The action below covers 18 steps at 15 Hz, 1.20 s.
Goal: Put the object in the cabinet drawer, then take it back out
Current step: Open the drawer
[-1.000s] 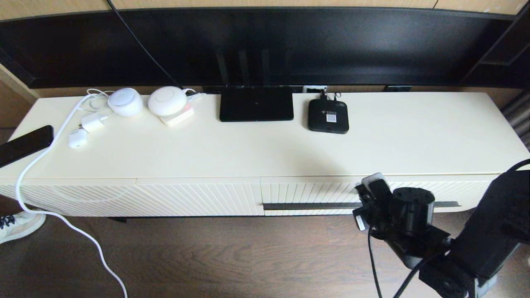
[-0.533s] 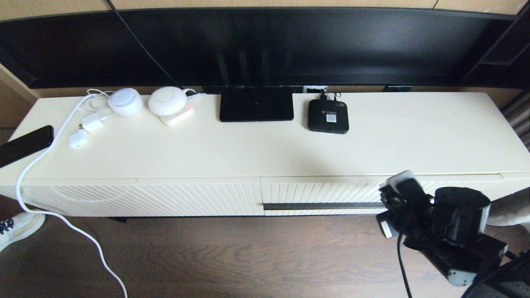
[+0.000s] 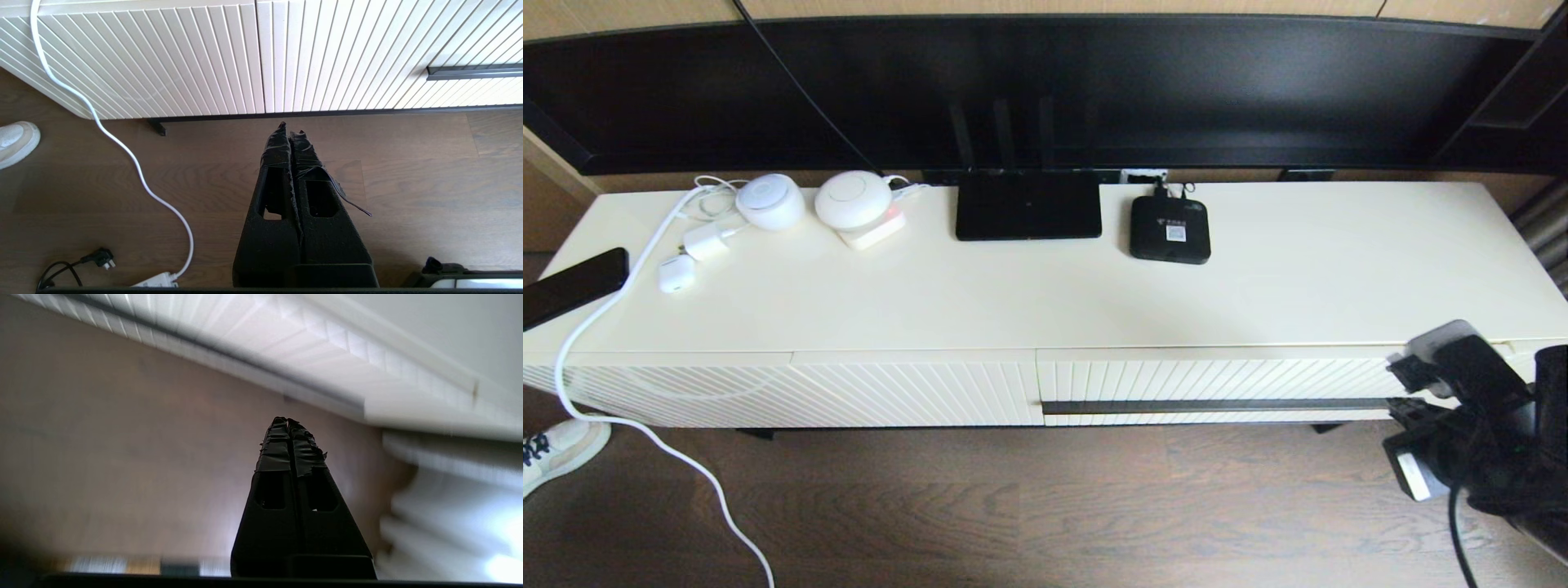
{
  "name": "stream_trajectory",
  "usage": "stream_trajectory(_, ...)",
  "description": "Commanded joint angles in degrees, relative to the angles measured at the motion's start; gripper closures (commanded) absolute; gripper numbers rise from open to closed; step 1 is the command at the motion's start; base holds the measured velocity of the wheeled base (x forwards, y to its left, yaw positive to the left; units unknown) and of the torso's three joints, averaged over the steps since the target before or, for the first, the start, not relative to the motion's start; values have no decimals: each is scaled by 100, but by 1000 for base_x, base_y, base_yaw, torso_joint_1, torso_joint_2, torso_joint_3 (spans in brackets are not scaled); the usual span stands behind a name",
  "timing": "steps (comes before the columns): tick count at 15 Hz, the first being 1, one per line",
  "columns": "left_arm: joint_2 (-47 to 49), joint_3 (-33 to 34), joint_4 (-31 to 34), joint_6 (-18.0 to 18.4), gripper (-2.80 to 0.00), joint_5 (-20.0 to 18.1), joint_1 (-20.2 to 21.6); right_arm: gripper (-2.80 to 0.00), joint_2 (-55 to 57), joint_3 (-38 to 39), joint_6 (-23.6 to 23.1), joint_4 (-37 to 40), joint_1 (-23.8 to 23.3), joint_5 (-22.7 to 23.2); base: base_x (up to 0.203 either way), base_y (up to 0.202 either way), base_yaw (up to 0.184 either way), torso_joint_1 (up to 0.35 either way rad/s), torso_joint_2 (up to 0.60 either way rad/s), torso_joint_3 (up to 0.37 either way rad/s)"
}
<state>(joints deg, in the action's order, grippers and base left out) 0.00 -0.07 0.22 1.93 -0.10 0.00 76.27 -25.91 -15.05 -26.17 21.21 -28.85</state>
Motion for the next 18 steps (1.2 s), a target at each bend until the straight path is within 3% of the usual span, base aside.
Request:
stream_trajectory(1, 9, 3, 0, 1, 0, 1, 0, 0, -831, -6, 429, 1417, -103, -82, 0, 0, 0, 0, 0, 0)
stream_trajectory(5, 0, -1, 2, 1, 0, 1, 0, 0, -1316, -80, 1546, 3204, -111, -65, 0, 0, 0, 0, 0, 0)
stream_trajectory(7, 9, 7, -4, 1, 0, 1, 0, 0, -1496, -50, 2059, 3663, -108, -60, 0, 0, 0, 0, 0, 0)
stream_trajectory(10, 8, 0, -4, 1, 0, 1, 0, 0, -1826, -77, 2372, 4410, -321, -36, 0, 0, 0, 0, 0, 0)
stream_trajectory(13, 8, -1, -2, 1, 0, 1, 0, 0, -2152, -37, 2144, 4725, -639, 166, 0, 0, 0, 0, 0, 0)
stream_trajectory(18, 2, 0, 0, 1, 0, 1, 0, 0, -2592, 223, 474, 4421, -1303, 898, 0, 0, 0, 0, 0, 0)
